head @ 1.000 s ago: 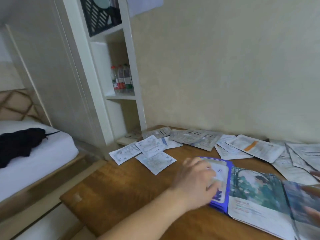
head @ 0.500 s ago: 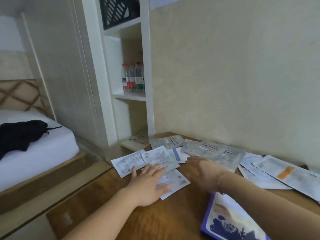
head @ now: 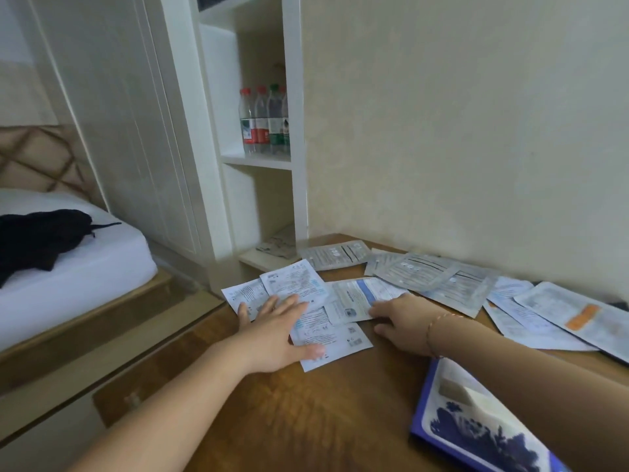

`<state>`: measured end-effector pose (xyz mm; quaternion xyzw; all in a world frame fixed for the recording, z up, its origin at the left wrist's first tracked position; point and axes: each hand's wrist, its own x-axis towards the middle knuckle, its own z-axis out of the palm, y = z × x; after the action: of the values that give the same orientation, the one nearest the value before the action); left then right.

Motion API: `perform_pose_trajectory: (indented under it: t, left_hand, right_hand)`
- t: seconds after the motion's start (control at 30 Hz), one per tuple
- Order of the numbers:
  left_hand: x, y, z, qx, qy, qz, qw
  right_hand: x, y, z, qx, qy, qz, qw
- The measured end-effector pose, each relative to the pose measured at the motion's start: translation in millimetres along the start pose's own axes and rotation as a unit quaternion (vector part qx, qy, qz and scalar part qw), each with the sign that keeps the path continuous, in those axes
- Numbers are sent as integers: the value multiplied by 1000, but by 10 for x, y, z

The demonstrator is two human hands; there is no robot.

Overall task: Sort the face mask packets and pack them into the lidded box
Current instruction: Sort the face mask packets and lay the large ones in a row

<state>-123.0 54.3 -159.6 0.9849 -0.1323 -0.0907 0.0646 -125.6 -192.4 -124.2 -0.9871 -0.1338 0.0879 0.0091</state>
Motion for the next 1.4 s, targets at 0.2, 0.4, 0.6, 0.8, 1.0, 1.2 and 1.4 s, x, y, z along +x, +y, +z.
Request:
perform_pose_trajectory:
  t: [0.2, 0.4, 0.6, 0.8, 1.0, 1.2, 1.4]
  left_hand:
    - [-64, 73, 22, -49, 26, -1, 998]
    - [-230, 231, 67, -170, 149, -4, 974]
    - [-250, 557, 43, -404, 259, -3, 877]
    - [-479, 833, 37, -741, 70, 103, 660]
    - [-762, 1189, 50, -709, 71, 119, 692]
    - [-911, 1853, -157, -748, 5, 113, 654]
    - [-780, 2669, -325, -715, -5, 159, 681]
  right_hand:
    - [-94, -8, -81, -155, 42, -37, 986]
    - [-176, -112, -169, -148, 102, -13, 984]
    - [-649, -63, -260, -6, 285, -55, 957]
    - [-1078, -11, -160, 339, 383, -128, 850]
    - [-1420, 34, -98, 517, 286, -90, 802]
    - [-2132, 354, 99, 605, 206, 19, 769]
    - [-3138, 782, 251, 660, 283, 118, 686]
